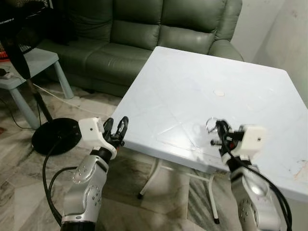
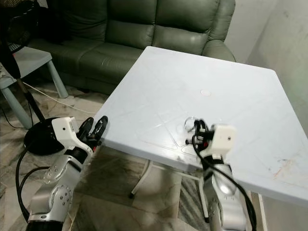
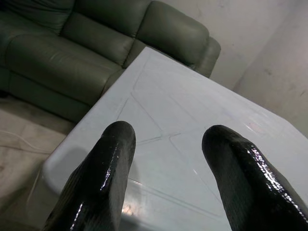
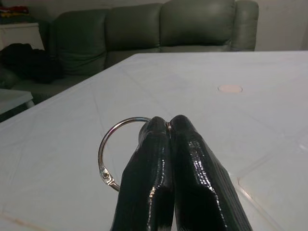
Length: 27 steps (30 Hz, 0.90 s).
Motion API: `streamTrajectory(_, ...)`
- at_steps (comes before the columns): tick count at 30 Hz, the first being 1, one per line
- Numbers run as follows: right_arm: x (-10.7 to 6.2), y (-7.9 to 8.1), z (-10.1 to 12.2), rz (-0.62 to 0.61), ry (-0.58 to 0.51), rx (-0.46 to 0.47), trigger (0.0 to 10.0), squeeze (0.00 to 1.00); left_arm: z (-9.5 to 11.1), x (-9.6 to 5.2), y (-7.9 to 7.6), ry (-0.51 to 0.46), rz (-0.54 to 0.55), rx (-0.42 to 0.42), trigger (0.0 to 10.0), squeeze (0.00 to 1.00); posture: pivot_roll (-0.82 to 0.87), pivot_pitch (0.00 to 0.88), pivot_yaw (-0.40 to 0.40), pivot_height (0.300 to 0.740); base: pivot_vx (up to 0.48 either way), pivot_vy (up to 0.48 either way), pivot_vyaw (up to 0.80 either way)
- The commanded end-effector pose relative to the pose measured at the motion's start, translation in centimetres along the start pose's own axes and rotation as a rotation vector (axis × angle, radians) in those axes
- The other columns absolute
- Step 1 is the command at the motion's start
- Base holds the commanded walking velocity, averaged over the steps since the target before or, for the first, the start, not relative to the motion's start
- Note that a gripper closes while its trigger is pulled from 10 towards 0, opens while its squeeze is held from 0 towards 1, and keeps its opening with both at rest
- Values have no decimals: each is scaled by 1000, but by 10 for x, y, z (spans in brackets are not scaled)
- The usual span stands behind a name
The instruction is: Hang keys on a hook
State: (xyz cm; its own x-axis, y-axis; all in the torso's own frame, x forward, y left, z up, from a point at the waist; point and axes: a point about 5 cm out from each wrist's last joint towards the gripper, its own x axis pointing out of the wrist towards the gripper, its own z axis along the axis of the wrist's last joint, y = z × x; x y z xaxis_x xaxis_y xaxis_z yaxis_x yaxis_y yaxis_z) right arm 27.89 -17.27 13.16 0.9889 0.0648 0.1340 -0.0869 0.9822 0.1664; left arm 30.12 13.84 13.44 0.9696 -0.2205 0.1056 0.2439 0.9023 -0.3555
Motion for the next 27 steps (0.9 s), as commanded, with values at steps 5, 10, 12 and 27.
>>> streamTrajectory(5,-7,2,0,-1,-15,-23,10000,0,-2,-1,-1,-2,-6,9,10000,0,73,15,-48,740,0,0,0)
streamTrajectory(10,-2,4,0,-8,-21,-40,10000,0,1,2,1,-14,0,18,10000,0,75,6,-43,740,0,0,0)
streamTrajectory(12,0,5,2,-9,-26,-36,10000,0,3,3,1,-21,-4,22,10000,0,75,6,-41,740,0,0,0)
streamTrajectory(27,16,6,1,5,16,-125,10000,0,12,10,5,-45,-28,58,10000,0,81,0,-39,740,0,0,-33)
